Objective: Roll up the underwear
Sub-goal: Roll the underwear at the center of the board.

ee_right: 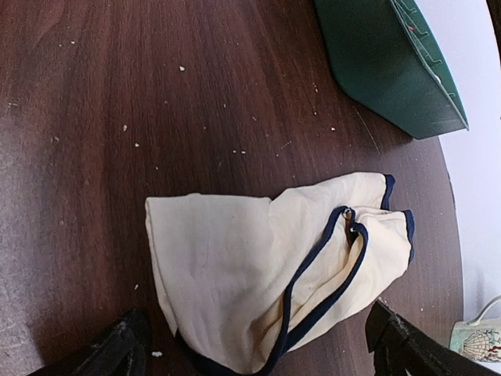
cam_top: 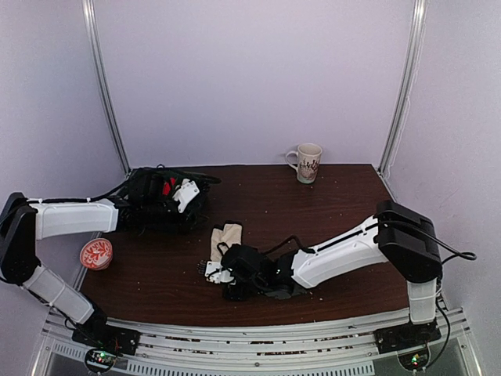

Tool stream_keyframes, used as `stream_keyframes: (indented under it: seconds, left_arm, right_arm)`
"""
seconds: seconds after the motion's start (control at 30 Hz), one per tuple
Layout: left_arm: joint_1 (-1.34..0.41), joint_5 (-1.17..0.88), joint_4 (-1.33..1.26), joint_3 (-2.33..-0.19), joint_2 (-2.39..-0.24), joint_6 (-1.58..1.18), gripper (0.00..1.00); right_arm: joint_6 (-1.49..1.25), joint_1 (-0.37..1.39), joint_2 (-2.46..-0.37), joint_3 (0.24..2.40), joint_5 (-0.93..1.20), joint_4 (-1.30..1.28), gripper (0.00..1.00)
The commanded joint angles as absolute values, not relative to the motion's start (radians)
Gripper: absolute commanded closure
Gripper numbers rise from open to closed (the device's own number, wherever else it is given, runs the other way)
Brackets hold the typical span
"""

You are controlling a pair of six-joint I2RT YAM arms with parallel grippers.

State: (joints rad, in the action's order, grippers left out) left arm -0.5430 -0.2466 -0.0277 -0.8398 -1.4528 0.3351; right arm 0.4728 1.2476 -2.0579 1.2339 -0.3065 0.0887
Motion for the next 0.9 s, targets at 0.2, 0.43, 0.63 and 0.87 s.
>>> stream_keyframes:
  seconds: [0.2, 0.43, 0.63, 0.87]
  left_arm:
    - [-0.518, -0.253, -0.159, -0.808, -1.45, 0.336, 0.46]
    - [-0.512, -0.267, -0.158, -0.815, -1.47, 0.334, 0.46]
    - [-0.51, -0.292, -0.158, -0.809, -1.467, 0.337, 0.46]
    - [-0.508, -0.365, -0.15, -0.806, -1.475, 0.369, 0.46]
  right_arm:
    - [0.402, 1.254, -2.152, 1.287, -0.366, -0.049, 0.01]
    - [0.319, 1.229, -2.146, 1.285, -0.346, -0.087, 0.17]
    - [0.285, 1.195, -2.158, 1.315, -0.289, -0.127, 0.45]
    - [0.277, 1.184, -2.142, 1.329, -0.222, -0.17, 0.76]
